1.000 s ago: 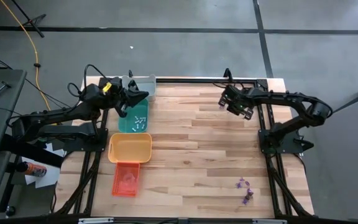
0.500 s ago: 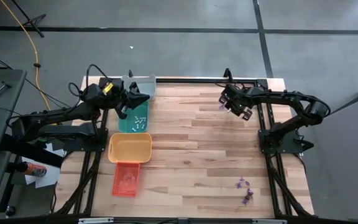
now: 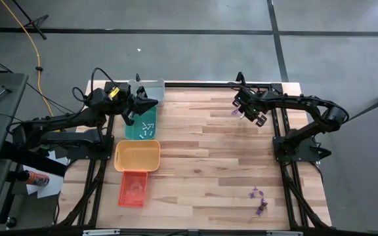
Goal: Sort Halloween decoration
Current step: Put the white bone toy in the green bin
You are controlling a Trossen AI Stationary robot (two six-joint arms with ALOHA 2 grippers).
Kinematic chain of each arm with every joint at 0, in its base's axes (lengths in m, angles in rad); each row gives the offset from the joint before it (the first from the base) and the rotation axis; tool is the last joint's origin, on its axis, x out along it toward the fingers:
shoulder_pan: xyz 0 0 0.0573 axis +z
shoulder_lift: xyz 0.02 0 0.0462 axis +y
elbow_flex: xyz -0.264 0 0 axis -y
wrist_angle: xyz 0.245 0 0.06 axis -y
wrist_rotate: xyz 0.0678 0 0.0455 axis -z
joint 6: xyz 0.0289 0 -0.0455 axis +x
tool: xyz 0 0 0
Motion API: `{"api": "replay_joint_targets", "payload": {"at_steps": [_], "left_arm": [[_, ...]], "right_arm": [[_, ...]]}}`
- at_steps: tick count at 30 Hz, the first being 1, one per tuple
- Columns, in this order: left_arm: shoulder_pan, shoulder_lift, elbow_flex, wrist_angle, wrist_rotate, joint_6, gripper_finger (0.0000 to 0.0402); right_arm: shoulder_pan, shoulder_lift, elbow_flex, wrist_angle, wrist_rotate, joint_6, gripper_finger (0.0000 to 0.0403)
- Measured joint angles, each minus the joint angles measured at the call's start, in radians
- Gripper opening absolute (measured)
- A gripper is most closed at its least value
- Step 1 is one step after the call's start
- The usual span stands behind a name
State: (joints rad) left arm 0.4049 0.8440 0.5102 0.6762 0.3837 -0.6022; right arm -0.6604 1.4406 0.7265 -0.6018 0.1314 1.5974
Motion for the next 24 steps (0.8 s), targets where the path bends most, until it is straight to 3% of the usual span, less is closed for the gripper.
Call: {"api": "replay_joint_targets", "payload": {"at_steps": [24], "left_arm": [[0.0, 0.0, 0.0, 0.001, -0.001, -0.042, 0.0]], "right_arm": [[-0.014, 0.022, -0.001, 0.006, 0.007, 0.063, 0.0116]]}}
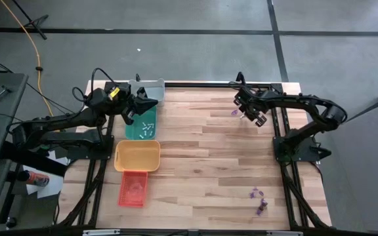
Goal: Sort Halloween decoration
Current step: Put the white bone toy in the green bin
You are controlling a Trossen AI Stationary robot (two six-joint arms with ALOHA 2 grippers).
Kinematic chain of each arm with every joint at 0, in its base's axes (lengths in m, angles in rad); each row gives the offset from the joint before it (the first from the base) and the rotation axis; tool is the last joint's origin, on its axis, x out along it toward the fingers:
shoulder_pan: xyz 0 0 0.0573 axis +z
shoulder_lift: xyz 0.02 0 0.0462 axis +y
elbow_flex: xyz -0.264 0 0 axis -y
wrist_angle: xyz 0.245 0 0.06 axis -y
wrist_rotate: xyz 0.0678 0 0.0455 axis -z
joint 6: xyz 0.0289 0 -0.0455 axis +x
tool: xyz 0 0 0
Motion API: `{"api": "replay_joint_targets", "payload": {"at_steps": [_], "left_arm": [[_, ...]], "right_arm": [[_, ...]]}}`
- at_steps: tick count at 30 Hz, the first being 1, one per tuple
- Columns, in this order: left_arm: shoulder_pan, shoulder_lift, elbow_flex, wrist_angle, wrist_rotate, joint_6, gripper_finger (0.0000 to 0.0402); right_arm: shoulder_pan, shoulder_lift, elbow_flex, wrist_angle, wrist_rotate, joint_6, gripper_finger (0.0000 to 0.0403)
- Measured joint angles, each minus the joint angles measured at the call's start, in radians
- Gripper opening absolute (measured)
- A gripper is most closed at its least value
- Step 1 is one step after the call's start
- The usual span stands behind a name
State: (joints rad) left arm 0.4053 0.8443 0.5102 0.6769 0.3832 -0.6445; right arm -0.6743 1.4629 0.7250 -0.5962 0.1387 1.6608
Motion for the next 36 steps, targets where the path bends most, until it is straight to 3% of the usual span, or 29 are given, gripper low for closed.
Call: {"api": "replay_joint_targets", "payload": {"at_steps": [25, 36], "left_arm": [[0.0, 0.0, 0.0, -0.003, -0.006, 0.001, 0.0], [0.0, 0.0, 0.0, -0.003, -0.013, 0.029, 0.0]], "right_arm": [[0.009, 0.11, 0.004, 0.025, -0.043, -0.075, 0.0115], [0.008, 0.113, 0.004, -0.049, -0.075, -0.33, 0.0056]]}}
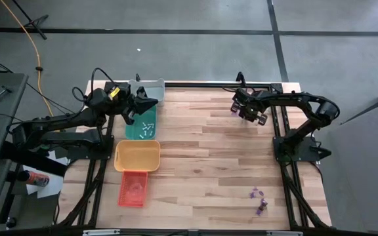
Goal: Sort Halloween decoration
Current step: Put the white bone toy in the green bin
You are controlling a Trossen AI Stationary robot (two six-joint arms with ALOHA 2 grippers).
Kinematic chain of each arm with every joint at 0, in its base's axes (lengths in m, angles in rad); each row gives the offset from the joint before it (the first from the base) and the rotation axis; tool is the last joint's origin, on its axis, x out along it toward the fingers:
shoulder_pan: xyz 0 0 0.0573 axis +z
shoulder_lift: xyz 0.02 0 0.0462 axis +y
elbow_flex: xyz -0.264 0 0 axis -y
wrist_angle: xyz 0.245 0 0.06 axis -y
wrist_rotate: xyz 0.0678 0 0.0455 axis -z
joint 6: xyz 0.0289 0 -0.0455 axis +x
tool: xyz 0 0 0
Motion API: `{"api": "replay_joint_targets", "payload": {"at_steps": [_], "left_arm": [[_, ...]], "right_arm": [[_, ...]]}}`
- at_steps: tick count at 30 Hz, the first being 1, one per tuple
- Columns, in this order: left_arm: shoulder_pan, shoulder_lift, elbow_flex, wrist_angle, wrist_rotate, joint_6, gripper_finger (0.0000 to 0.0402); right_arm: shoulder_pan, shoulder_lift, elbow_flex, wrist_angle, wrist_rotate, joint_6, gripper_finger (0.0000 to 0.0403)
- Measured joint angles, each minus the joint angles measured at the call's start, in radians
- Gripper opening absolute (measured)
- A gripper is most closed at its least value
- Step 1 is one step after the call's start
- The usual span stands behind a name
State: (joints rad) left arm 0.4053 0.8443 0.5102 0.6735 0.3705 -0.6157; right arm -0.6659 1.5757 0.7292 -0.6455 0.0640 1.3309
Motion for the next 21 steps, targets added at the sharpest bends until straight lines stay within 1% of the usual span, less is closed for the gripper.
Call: {"api": "replay_joint_targets", "payload": {"at_steps": [5, 11, 15, 21], "left_arm": [[0.0, 0.0, 0.0, 0.0, -0.001, 0.0, 0.0], [0.0, 0.0, 0.0, 0.0, -0.001, -0.001, 0.0], [0.0, 0.0, 0.0, -0.002, -0.023, -0.001, 0.0], [0.0, 0.0, 0.0, -0.037, -0.145, 0.025, 0.0]], "right_arm": [[0.024, 0.0, 0.0, -0.018, -0.002, -0.12, 0.001], [0.063, -0.025, -0.004, -0.048, -0.004, -0.224, 0.0009], [0.072, -0.101, -0.016, -0.118, -0.061, -0.319, 0.0003], [0.082, -0.306, -0.012, -0.117, -0.061, -0.52, 0.0002]]}}
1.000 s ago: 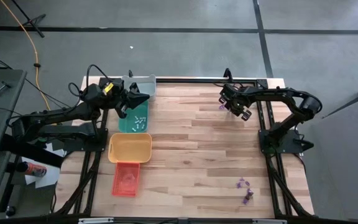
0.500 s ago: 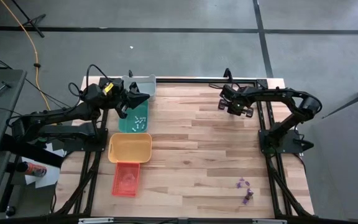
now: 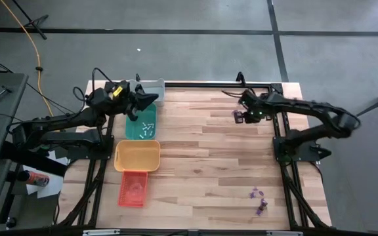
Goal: Sort Halloween decoration
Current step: Put the white bone toy in the green bin
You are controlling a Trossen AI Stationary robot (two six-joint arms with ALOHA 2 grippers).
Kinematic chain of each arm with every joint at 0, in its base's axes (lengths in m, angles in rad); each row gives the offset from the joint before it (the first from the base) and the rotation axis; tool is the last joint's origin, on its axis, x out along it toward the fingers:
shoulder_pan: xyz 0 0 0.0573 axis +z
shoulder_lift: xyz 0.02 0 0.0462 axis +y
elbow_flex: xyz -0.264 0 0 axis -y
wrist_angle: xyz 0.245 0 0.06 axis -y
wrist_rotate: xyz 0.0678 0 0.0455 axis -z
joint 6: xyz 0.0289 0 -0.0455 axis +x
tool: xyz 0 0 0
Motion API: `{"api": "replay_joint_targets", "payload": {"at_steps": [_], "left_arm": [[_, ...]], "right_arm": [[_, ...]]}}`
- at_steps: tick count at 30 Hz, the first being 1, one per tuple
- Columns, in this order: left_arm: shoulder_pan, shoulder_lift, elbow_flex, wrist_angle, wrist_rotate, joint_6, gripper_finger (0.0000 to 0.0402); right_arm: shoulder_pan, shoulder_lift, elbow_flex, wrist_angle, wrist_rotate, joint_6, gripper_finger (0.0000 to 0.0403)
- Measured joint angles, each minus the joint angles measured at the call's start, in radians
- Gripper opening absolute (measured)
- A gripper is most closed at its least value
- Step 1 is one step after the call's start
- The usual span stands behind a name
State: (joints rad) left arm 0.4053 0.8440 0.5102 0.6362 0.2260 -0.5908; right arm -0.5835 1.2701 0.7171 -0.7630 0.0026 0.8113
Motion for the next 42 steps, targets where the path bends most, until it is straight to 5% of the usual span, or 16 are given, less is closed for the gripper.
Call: {"api": "replay_joint_targets", "payload": {"at_steps": [4, 10, 18, 28, 38, 42], "left_arm": [[0.0, 0.0, 0.0, -0.039, -0.075, 0.026, 0.0], [0.0, 0.0, 0.0, -0.105, -0.169, -0.004, 0.0], [-0.02, 0.09, 0.0, -0.091, -0.02, 0.046, 0.0], [-0.073, 0.188, 0.031, -0.094, -0.018, 0.295, 0.0], [-0.072, 0.19, 0.034, -0.086, -0.019, 0.282, 0.0], [-0.048, 0.165, 0.038, 0.101, 0.026, 0.14, 0.0]], "right_arm": [[0.031, -0.15, 0.003, 0.098, -0.051, -0.081, 0.0001], [0.119, -0.269, 0.004, 0.547, -0.153, -0.221, 0.0001], [0.198, -0.228, 0.006, 1.125, -0.183, -0.336, 0.0001], [0.248, -0.208, 0.006, 1.164, -0.248, -0.394, 0.0], [0.261, -0.208, 0.006, 1.164, -0.238, -0.387, 0.0], [0.262, -0.144, 0.009, 1.164, -0.246, -0.291, 0.0]]}}
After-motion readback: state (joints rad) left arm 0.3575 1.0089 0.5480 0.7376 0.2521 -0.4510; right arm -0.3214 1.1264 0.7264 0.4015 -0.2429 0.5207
